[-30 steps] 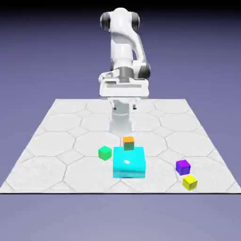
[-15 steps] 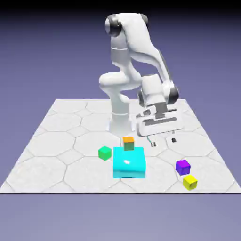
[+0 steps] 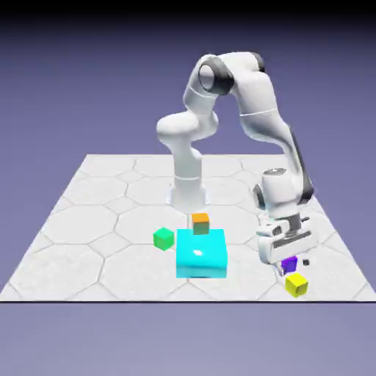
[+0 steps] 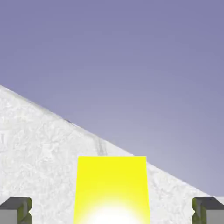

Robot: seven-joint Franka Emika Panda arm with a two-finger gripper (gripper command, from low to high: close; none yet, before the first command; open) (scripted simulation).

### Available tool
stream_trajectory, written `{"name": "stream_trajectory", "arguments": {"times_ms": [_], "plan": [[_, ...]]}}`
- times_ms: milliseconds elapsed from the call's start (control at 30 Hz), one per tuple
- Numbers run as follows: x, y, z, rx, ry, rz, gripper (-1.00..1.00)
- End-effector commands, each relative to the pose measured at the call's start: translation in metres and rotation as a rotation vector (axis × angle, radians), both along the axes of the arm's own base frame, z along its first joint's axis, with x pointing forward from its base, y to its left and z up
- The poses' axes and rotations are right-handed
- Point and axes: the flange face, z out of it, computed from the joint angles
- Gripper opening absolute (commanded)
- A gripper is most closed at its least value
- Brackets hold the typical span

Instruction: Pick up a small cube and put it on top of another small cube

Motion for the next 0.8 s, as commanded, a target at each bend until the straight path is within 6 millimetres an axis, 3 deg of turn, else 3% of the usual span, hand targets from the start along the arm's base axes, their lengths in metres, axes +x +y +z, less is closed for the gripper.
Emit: {"name": "stream_trajectory", "arguments": {"times_ms": [0, 33, 67, 100, 300, 433, 533, 633, 767], "plan": [[0.003, 0.002, -0.011, 0.001, 0.000, -0.001, 0.00], [0.005, 0.003, -0.022, 0.002, 0.001, -0.001, 0.00], [0.005, 0.003, -0.022, 0.002, 0.001, -0.001, -1.00], [0.005, 0.003, -0.022, 0.002, 0.001, -0.001, -1.00], [-0.014, -0.009, 0.043, 0.002, 0.001, -0.001, -1.00], [0.012, -0.091, 0.076, -0.121, -0.026, 0.072, -1.00], [0.019, -0.154, 0.099, -0.196, -0.024, 0.119, -1.00], [0.015, -0.216, 0.118, -0.253, -0.007, 0.163, -1.00], [-0.006, -0.293, 0.136, -0.294, 0.030, 0.225, -1.00]]}}
